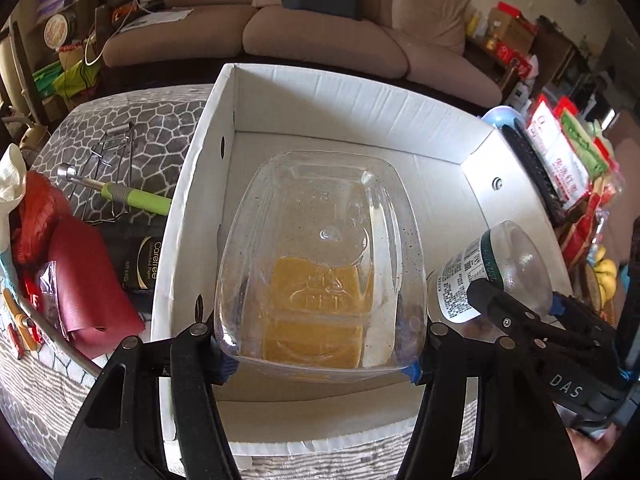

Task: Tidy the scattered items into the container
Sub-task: 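Carry the tub with the left gripper while the right gripper carries the jar over the white box, then lower and release the tub with the left gripper while the right gripper releases the jar in the box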

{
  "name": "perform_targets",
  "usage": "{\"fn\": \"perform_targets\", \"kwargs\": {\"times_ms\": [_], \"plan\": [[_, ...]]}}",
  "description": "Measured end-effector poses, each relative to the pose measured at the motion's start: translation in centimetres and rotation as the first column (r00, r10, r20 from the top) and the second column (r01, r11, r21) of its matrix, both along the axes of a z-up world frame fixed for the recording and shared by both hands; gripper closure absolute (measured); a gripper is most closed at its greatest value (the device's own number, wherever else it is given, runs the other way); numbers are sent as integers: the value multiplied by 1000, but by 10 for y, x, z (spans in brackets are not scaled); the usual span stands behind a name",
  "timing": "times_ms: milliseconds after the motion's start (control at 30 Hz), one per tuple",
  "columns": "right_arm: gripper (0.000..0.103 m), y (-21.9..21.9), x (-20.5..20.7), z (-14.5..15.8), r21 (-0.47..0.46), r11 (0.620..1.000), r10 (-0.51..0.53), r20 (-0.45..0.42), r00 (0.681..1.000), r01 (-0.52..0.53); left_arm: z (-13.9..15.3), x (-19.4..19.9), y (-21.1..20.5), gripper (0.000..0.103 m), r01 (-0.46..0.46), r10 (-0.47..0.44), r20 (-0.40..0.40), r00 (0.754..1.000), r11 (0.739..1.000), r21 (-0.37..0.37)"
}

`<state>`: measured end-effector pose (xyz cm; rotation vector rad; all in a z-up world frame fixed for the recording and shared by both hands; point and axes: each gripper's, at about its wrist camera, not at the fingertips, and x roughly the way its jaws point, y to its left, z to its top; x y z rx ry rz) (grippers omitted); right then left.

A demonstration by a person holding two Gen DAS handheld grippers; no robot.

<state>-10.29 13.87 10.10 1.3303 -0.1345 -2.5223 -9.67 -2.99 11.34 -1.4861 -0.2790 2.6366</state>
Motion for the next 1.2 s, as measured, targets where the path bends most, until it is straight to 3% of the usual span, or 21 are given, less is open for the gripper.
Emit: {"fn": "perform_targets", "kwargs": {"times_ms": [500, 600, 733, 800, 900, 1067, 1200], "plan": [[15, 2, -17, -34, 197, 980, -30, 69, 997, 16, -13, -8, 4, 45, -10, 9, 37, 999, 999, 45], [15, 12, -9, -24, 154, 987, -42, 33, 999, 36, -14, -8, 2, 45, -28, 22, 55, 998, 994, 101], [14, 38, 9, 5, 14, 996, -86, -52, 995, 87, -16, -10, -10, 45, -73, 52, 88, 995, 965, 253], [13, 51, 15, 15, -66, 993, -99, -64, 993, 95, -23, -12, -16, 45, -110, 70, 124, 990, 931, 349], [13, 62, 21, 21, -144, 986, -95, -48, 994, 88, -44, -13, -25, 45, -188, 98, 199, 975, 845, 501], [13, 62, 26, 26, -168, 983, -81, -45, 996, 73, -48, -15, -20, 44, -194, 98, 206, 974, 833, 519], [13, 58, 30, 22, -152, 986, -69, -45, 997, 62, -50, -16, -13, 37, -190, 83, 229, 970, 849, 493]]}}
